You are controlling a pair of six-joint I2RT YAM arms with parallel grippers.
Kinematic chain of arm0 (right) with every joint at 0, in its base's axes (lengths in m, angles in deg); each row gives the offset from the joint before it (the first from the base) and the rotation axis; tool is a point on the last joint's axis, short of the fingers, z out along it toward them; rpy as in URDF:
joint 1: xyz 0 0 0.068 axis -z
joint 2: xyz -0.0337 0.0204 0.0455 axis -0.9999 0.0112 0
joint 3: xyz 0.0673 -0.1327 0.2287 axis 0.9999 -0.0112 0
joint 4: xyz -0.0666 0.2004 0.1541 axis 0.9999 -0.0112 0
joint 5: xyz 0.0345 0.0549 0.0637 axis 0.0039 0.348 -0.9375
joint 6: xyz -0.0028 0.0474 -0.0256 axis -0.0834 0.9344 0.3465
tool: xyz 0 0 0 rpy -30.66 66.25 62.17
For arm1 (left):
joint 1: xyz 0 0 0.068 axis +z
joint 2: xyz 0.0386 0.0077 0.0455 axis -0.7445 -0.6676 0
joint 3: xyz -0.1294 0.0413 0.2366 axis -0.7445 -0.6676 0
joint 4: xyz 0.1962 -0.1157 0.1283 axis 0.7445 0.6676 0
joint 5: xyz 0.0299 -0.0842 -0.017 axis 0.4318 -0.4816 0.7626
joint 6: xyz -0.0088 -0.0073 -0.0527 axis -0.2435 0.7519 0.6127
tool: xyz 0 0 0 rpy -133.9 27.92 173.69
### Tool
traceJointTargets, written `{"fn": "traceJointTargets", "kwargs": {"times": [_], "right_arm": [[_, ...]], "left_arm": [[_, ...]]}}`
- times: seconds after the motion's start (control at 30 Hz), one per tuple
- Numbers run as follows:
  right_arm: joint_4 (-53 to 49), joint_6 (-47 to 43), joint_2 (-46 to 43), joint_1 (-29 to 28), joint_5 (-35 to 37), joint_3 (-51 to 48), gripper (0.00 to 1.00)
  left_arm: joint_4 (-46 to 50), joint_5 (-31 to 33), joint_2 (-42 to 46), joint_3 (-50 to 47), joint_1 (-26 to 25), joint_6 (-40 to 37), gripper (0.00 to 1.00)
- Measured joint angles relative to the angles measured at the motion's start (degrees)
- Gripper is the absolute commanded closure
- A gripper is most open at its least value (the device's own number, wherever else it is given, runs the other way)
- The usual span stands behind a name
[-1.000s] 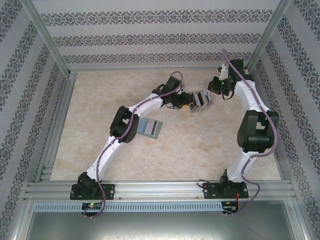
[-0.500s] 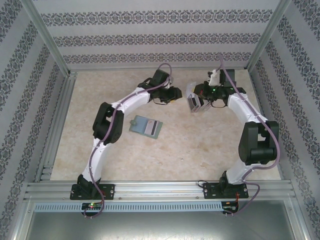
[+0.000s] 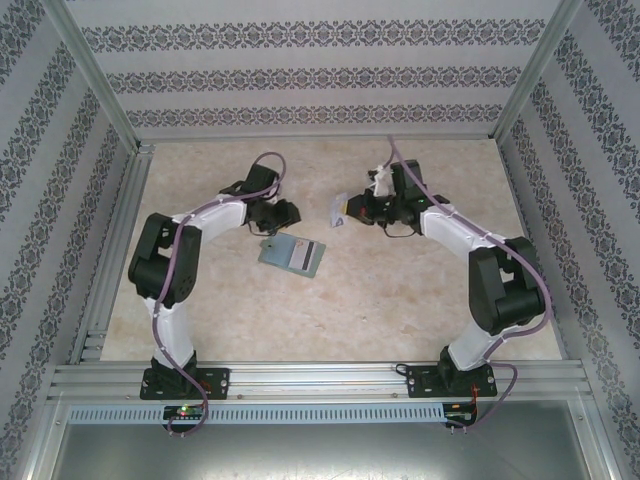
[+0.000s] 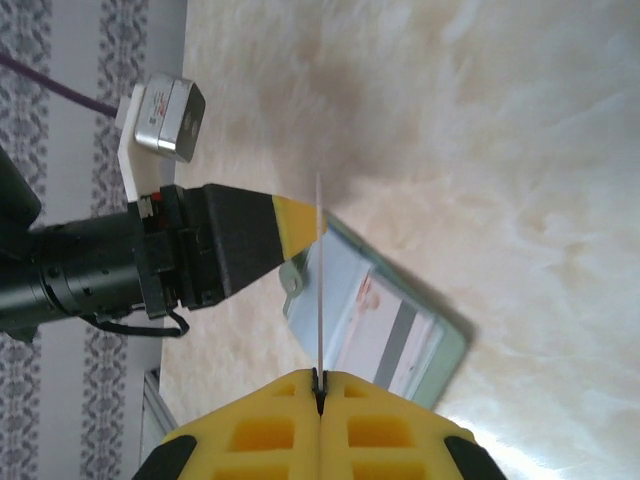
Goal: Put the credit cards into the card holder
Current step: Insert the credit card into the card slot.
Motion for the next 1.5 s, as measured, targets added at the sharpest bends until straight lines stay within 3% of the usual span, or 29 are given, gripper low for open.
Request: {"fn": "traceJointTargets", "kwargs": {"times": [0.3,0.57,1.5], "right_arm": [[4.44,3.78,7.28,-9.22,-0.39,-0.68,0.94],[8.50,7.65,11.63,-13.46,-0.37,-0.68,0.94],[16.02,13.57,15.74,-13.20,0.85,-4.83,0.93]], "left_arm": [[1.86,3.52,3.93,-2.43,2.51,-3.48,0.62],[3.43,4.96,4.59,-4.76,4.57,-5.57,0.64],[3.19,4.87,7.63,-14.43,4.66,-5.75,0.71]]}}
